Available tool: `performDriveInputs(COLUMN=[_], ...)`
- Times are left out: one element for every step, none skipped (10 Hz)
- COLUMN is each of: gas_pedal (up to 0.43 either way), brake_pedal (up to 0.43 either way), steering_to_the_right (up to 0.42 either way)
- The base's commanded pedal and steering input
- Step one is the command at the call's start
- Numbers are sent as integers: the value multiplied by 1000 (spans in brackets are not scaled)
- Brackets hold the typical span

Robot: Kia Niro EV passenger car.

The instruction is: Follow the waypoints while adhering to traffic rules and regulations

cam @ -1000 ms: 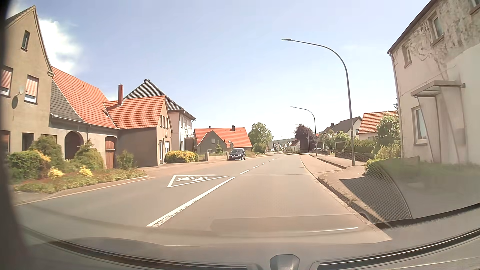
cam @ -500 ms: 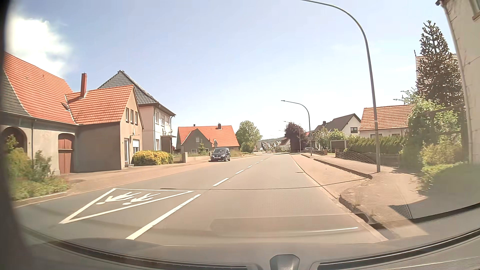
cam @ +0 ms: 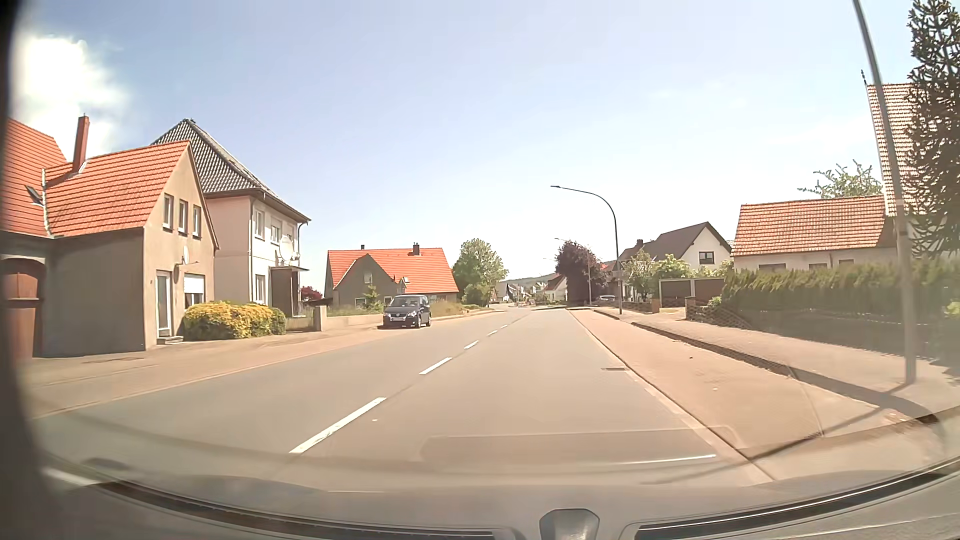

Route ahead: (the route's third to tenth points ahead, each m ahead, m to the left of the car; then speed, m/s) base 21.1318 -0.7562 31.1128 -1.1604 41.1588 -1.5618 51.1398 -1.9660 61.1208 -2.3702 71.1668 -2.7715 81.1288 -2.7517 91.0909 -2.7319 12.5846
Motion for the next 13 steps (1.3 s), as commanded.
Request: performDriveInputs(gas_pedal=[287, 287, 260, 220, 197, 157, 87, 67, 39, 0, 0, 0, 0], brake_pedal=[6, 6, 6, 6, 6, 0, 6, 6, 6, 6, 6, 6, 6], steering_to_the_right=[17, 17, 16, 16, 16, 16, 16, 15, 14, 13, 12, 11, 10])
